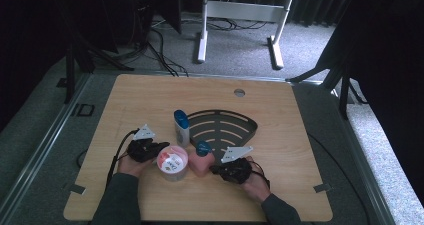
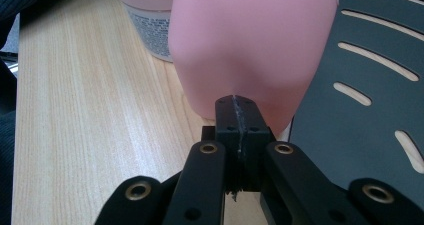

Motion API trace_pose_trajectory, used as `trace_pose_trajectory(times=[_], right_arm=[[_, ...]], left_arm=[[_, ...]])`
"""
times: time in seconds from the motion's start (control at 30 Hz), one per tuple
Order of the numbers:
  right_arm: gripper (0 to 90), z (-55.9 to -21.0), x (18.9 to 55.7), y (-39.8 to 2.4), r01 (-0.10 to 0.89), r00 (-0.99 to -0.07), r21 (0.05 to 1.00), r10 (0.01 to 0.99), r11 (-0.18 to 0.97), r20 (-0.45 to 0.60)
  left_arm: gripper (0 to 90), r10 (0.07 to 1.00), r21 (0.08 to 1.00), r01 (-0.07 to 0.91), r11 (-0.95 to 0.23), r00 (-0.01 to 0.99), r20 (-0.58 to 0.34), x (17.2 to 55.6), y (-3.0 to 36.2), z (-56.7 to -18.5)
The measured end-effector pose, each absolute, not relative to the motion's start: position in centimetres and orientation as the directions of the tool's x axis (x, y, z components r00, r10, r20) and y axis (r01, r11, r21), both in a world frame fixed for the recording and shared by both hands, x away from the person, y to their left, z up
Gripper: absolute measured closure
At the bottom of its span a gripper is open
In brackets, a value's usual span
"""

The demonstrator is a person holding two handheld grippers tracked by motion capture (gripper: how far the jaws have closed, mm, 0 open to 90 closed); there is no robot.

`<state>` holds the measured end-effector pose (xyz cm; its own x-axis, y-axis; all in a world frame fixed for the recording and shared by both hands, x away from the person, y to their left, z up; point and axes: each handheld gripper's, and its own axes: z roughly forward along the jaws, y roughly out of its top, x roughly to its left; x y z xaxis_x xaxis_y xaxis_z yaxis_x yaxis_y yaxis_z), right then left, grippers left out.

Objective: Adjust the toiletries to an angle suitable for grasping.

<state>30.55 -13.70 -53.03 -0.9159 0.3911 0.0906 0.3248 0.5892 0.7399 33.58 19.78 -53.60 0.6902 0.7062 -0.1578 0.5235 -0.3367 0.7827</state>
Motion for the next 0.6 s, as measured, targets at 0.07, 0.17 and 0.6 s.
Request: trace_pose_trajectory(times=[0.07, 0.17, 0.6], right_arm=[[90.0, -53.0, 30.7, -13.7, 0.322, -0.917, 0.740, 0.388, 0.591, 0.089], [90.0, -53.0, 30.9, -13.6, 0.324, -0.917, 0.738, 0.389, 0.592, 0.090], [90.0, -53.0, 31.5, -12.6, 0.324, -0.917, 0.734, 0.388, 0.597, 0.090]], left_arm=[[90.0, 0.704, 0.783, 0.525, -0.334, 0.691, -0.163, 33.6, 19.9, -53.6], [90.0, 0.704, 0.781, 0.525, -0.337, 0.692, -0.161, 33.4, 20.0, -53.6], [90.0, 0.691, 0.782, 0.525, -0.336, 0.702, -0.175, 31.0, 20.8, -53.3]])
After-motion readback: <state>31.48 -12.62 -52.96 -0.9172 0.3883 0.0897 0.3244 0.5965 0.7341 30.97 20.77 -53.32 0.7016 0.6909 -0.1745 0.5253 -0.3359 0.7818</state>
